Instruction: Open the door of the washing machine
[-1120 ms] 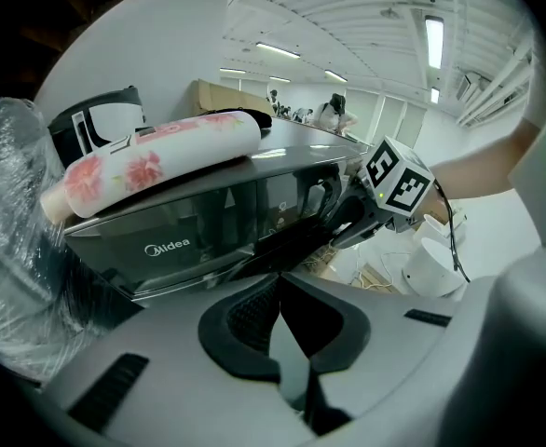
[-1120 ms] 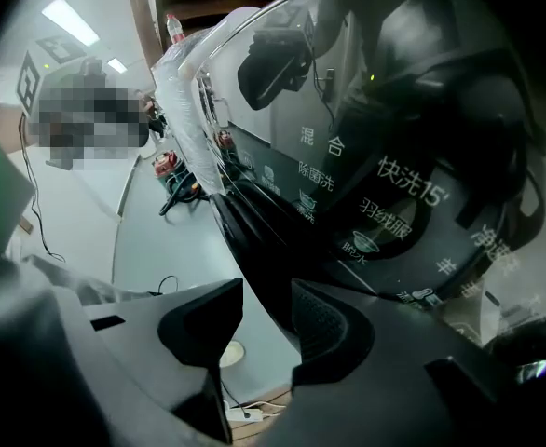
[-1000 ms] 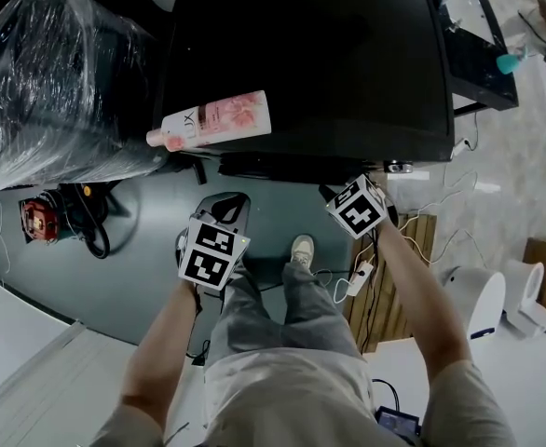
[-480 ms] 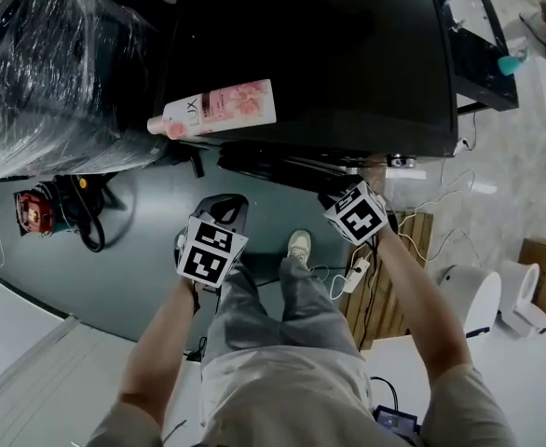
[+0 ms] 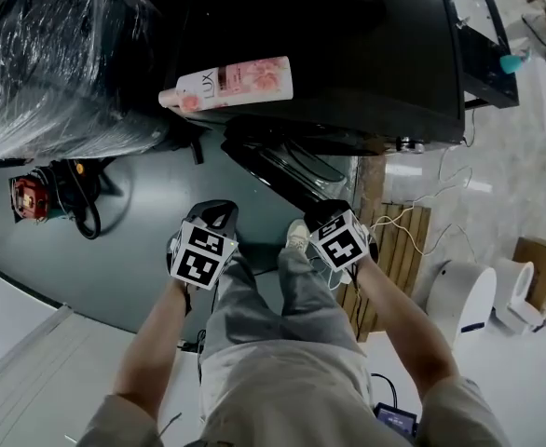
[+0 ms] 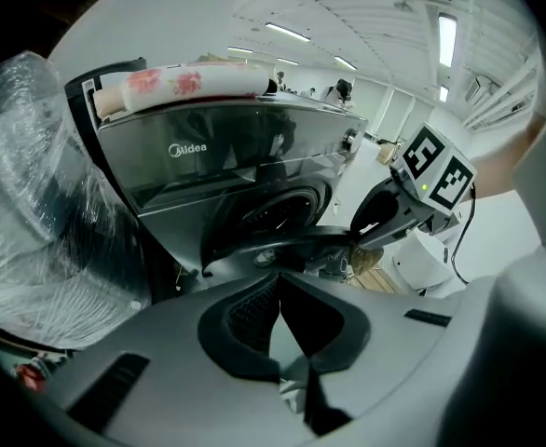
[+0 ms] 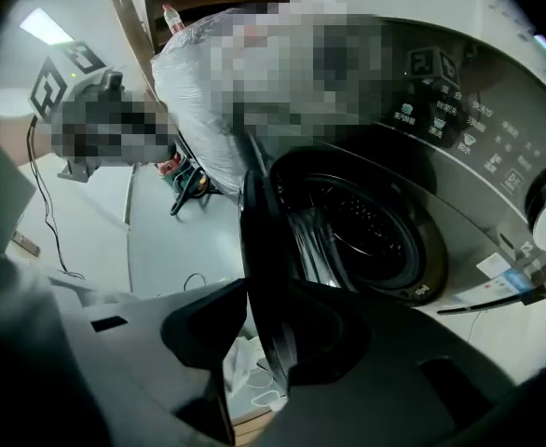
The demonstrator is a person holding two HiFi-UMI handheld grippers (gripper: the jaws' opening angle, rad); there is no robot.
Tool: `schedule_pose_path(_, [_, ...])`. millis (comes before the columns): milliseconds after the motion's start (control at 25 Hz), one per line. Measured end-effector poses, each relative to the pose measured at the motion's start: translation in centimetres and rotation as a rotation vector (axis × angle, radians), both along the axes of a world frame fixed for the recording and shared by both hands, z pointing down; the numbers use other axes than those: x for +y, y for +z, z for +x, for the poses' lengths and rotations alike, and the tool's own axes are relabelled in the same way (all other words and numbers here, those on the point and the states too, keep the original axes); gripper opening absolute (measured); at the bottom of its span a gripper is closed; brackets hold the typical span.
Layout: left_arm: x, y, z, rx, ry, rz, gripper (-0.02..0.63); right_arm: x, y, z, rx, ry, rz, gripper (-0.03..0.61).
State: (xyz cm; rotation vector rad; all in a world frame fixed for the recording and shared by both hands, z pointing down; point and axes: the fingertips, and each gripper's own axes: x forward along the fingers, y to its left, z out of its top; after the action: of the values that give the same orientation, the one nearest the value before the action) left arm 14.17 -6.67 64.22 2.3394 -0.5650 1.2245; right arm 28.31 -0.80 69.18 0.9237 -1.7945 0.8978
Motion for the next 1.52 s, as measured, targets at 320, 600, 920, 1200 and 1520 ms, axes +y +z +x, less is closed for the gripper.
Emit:
schedule_pose_path(320, [4.4,1.5,-6.1,0.007,-0.079,-0.084,0.018,3.6,0.7,-4.8,-0.029,0.151,-0.054,0.161])
schedule_pose_path(600, [8.0,3.3,-12.2,-0.01,-0.162,-0.157,0.018,5.8,0.9,-10.3,-0.058,0.298,-0.089,0.16])
schedule_pose_path(920, [9.4,4.1,-18.3,-0.012,-0.223,-0.173,0.018,6.3,1.3,-17.8,-0.094,0.481,-0.137,0.16])
schedule_pose_path(1200, [9.0,4.6,-25.4,-0.011,-0.397,-0.213,0.018,6.0,1.9,-23.5,-0.08,0.662,-0.202,0.158])
schedule_pose_path(1520, [6.6,4.3,-31.4,-0.022,-0.475,-0.169,0.018,3.4,2.4,-29.7,-0.118,0.87,-0.24,0.16])
